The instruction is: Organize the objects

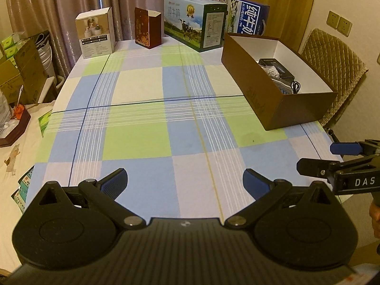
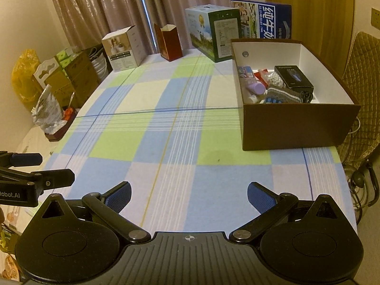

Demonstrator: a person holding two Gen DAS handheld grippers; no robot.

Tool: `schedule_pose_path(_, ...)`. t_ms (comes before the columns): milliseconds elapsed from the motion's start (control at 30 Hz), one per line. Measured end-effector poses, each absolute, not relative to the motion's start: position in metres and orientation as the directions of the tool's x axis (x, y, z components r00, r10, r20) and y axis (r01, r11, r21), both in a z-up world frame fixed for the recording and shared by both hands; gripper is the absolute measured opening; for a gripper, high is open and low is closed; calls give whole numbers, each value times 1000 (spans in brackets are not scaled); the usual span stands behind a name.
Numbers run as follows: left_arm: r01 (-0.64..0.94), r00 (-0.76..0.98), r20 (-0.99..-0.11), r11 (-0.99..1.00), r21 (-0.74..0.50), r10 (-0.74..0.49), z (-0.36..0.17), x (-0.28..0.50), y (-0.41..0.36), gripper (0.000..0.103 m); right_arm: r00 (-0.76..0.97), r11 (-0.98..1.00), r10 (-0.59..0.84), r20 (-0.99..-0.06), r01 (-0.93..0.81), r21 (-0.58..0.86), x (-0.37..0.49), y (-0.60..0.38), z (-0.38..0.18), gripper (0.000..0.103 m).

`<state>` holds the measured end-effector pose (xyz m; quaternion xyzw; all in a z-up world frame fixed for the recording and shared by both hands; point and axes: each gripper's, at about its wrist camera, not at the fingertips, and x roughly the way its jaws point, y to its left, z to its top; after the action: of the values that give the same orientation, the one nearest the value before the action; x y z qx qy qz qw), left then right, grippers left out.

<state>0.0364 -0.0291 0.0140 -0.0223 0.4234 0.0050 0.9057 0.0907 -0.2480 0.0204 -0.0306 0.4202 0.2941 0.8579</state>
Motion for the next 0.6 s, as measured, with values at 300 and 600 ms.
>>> schedule_pose_path(300, -34, 642, -767, 999, -37, -7, 14, 35, -28, 102, 475, 824, 477, -739, -535, 188, 90, -246, 22, 101)
schedule_pose_path(600, -36, 641, -768, 999, -39, -7, 14, 35, -27, 102, 475, 824, 477, -739, -534, 188, 89, -247, 22, 101)
